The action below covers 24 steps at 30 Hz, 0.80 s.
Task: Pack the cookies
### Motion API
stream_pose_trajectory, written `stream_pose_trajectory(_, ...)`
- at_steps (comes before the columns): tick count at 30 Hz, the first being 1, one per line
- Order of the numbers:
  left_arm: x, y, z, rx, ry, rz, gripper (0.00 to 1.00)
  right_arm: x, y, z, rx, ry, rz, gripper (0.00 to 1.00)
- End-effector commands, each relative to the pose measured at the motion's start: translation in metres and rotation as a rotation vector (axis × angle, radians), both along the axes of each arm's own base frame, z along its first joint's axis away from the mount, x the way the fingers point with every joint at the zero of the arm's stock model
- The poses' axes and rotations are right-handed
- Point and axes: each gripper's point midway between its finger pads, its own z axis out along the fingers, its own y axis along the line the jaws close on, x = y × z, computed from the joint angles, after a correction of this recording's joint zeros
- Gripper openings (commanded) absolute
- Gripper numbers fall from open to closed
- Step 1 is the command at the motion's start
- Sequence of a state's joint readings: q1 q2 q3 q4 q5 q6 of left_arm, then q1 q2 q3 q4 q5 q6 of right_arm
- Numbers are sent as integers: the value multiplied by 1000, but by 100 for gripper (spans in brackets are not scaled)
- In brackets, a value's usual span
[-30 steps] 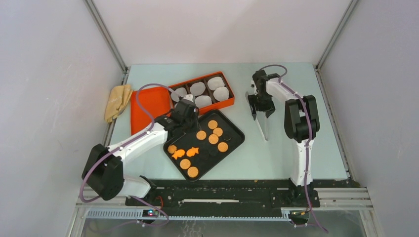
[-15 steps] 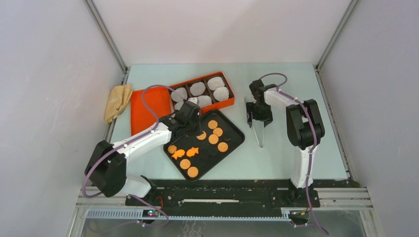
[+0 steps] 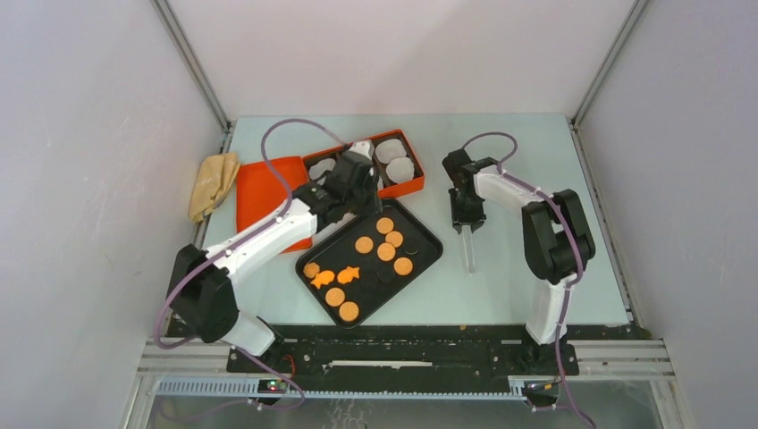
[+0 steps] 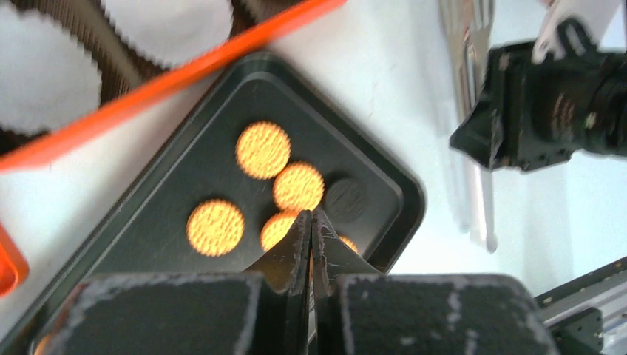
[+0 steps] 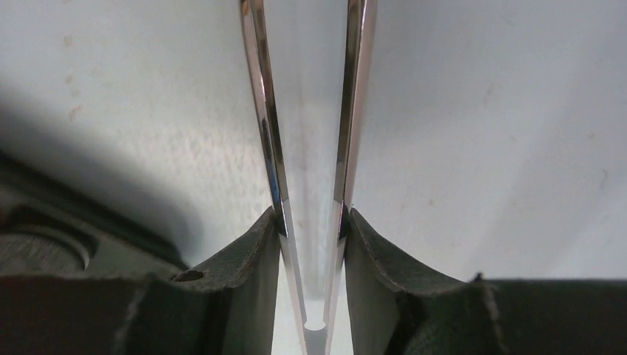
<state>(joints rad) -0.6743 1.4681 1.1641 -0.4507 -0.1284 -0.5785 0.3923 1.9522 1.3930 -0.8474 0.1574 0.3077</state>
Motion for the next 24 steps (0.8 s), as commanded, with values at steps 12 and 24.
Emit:
stream_pose_trajectory(12,65,-89,72,-218,-214,-191,4,-14,52,120,346,-244,211,40)
stream_pose_trajectory(24,63,-121,106,-427,-310,-286,5,-39,101,133,604,-184,380,39)
